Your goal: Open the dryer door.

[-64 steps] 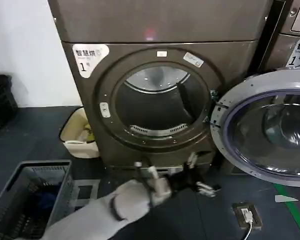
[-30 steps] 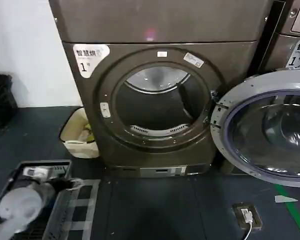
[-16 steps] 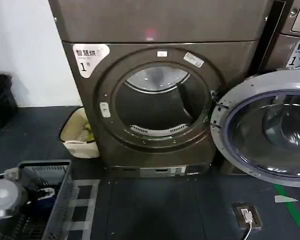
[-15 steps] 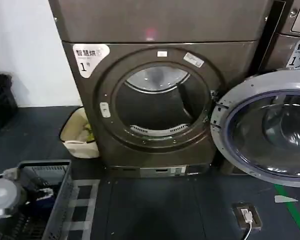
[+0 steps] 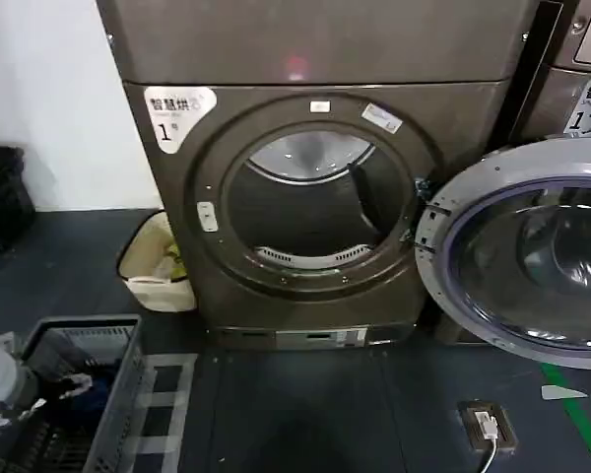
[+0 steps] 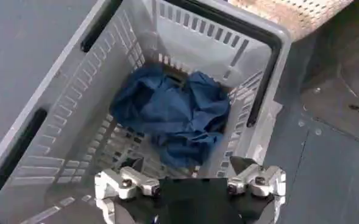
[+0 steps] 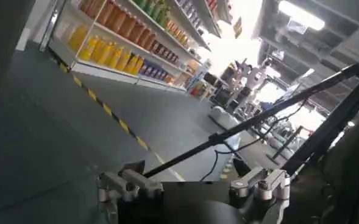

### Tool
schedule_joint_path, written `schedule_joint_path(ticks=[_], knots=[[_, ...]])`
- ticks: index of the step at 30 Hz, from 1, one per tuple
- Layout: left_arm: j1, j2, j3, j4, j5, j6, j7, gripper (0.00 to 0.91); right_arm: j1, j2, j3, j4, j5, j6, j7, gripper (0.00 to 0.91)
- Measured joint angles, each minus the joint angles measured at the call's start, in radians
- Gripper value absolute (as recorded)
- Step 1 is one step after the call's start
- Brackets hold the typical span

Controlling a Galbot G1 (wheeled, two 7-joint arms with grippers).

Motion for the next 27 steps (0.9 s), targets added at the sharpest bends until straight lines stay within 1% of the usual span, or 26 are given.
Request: schedule_joint_path(ticks=[10, 27], knots=[[-0.008, 0.010, -0.001, 0.012, -0.025, 0.000, -0.007, 0.907, 0.003, 0.002, 0.005, -0.008, -0.003, 0.005, -0.006, 0.907], [0.014, 0.032, -0.035, 0.005, -0.034, 0.000, -0.003, 0.907, 0.011, -0.003, 0.010, -0.013, -0.007, 0.003, -0.021, 0.907]])
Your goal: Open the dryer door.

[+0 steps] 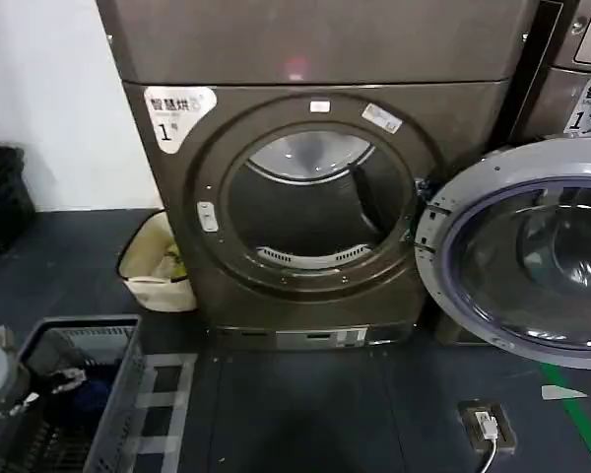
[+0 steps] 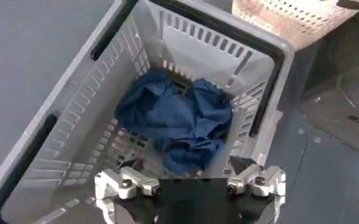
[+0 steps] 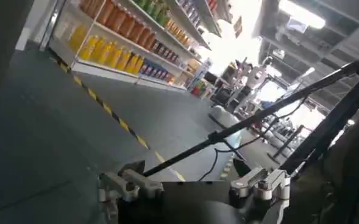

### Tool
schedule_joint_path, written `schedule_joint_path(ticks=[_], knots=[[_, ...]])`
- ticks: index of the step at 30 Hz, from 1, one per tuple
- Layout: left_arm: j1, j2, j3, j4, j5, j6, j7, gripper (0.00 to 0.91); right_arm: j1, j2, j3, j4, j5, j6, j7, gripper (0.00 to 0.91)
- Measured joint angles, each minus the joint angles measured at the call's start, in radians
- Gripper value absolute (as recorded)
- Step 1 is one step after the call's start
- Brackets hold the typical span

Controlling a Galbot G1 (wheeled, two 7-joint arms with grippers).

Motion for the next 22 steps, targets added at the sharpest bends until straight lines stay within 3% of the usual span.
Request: schedule_joint_path(ticks=[22], knots=[[0.020, 0.012, -0.038, 0.004, -0.002, 0.000, 0.008, 0.907, 0.005, 0.000, -0.005, 0.000, -0.003, 0.003, -0.010, 0.907]])
